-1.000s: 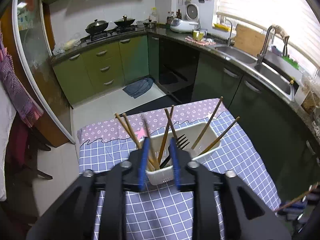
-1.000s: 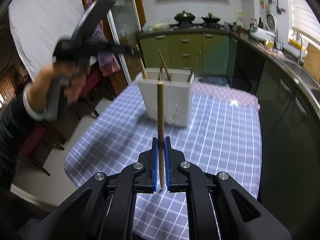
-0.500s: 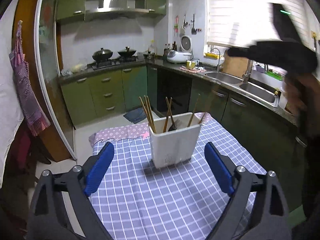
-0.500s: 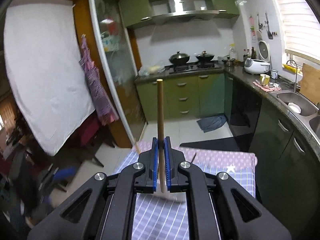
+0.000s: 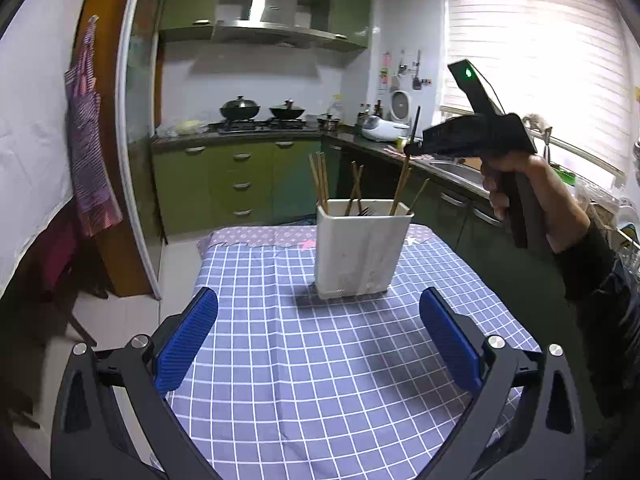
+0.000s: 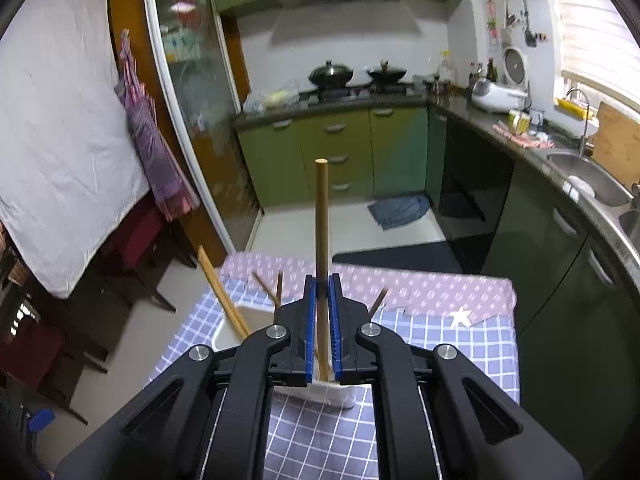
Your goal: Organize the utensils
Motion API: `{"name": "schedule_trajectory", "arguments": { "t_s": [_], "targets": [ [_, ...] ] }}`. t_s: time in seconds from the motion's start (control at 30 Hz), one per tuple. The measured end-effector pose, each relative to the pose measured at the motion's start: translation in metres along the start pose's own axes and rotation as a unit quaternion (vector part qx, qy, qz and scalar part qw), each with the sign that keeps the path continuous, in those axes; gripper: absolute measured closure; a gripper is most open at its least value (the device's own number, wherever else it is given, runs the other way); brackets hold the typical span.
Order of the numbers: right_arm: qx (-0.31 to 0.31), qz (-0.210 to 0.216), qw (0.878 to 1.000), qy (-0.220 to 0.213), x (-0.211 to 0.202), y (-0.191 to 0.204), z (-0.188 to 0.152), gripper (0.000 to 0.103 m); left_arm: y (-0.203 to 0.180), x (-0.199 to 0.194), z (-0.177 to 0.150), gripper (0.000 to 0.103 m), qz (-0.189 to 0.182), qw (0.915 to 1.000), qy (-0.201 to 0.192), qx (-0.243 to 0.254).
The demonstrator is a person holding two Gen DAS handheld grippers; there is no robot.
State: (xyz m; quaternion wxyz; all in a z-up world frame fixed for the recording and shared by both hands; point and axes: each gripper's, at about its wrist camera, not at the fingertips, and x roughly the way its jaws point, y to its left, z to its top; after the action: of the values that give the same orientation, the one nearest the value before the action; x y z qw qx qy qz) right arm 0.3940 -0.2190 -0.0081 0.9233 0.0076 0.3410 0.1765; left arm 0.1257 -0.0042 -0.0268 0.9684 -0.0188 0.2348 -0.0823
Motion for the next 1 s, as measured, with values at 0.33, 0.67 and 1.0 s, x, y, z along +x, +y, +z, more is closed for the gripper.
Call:
{"name": "schedule_trajectory", "arguments": {
  "t_s": [0.33, 0.67, 1.0],
  "targets": [
    [-0.002, 0.005, 1.0, 0.001, -0.004, 0.006, -0.017, 0.094, 0.005, 0.015, -0.014, 0.007, -0.001, 0.9993, 0.03, -0.02],
    [-0.005, 0.003, 0.995, -0.098, -0.138, 0.003, -0.111, 0.034, -0.004, 0.028, -0.027, 0.007, 0.006, 0.999, 0.043, -0.009],
    [0.006, -0.052, 0.99, -0.132, -0.182, 0.006, -0.251, 0.005, -0.016, 0.006, -0.039, 0.007, 0.02, 0.9994, 0.03, 0.005]
  ]
}}
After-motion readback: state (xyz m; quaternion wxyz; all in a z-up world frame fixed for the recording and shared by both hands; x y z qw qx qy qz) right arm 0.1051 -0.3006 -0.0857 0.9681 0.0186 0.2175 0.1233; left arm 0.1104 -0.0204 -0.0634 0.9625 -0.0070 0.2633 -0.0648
